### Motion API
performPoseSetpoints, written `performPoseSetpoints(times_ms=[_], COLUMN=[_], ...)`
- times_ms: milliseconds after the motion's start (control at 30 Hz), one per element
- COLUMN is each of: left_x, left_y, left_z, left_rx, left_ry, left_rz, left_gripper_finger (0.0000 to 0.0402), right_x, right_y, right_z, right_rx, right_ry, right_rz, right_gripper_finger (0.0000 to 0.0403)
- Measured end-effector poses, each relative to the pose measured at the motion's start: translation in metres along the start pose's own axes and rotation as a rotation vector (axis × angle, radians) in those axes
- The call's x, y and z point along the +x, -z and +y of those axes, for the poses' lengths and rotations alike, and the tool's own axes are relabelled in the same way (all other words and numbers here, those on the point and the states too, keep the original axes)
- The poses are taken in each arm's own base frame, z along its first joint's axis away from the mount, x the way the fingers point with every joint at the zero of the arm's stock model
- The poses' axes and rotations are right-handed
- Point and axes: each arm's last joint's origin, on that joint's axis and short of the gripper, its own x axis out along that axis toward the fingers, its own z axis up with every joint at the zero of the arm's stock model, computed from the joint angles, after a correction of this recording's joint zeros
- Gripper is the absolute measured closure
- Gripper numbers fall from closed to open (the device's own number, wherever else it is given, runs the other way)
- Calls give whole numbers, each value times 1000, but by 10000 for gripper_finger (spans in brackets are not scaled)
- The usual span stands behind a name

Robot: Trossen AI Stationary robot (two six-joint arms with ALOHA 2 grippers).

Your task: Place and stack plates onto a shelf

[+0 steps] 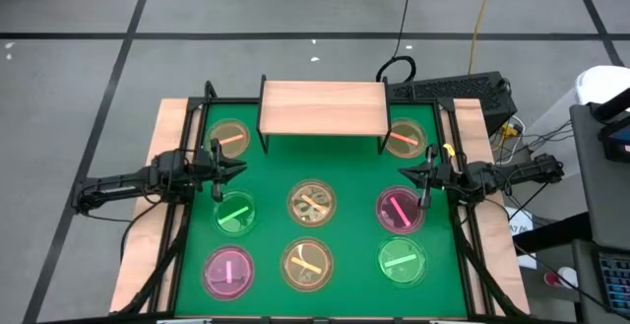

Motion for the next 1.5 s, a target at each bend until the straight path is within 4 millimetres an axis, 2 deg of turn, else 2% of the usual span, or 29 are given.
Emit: performPoseSetpoints(times_ms=[200, 333, 567, 667, 767, 933, 1167, 1367, 1500], left_x=[0, 0, 0, 0, 0, 0, 0, 0, 0], left_y=[0, 0, 0, 0, 0, 0, 0, 0, 0], left_z=[0, 0, 0, 0, 0, 0, 0, 0, 0], left_rx=[0, 0, 0, 0, 0, 0, 0, 0, 0], left_ry=[0, 0, 0, 0, 0, 0, 0, 0, 0], left_rz=[0, 0, 0, -1, -1, -2, -2, -3, -2], left_gripper_finger=[330, 330, 330, 330, 330, 330, 330, 330, 330], right_x=[0, -1, -4, -4, 1, 11, 27, 46, 54], right_y=[-2, -11, -27, -28, -20, -6, -9, -9, 3], right_z=[0, -2, -11, -10, -4, 3, 3, 5, 6], right_rx=[26, 76, 262, 239, 159, 54, -118, -235, -332], right_ry=[3, 18, 192, 137, 53, 39, 259, 277, 272], right_rz=[-21, -109, -255, -268, -170, -6, 204, 415, 524], right_gripper_finger=[403, 403, 403, 403, 403, 403, 397, 351, 312])
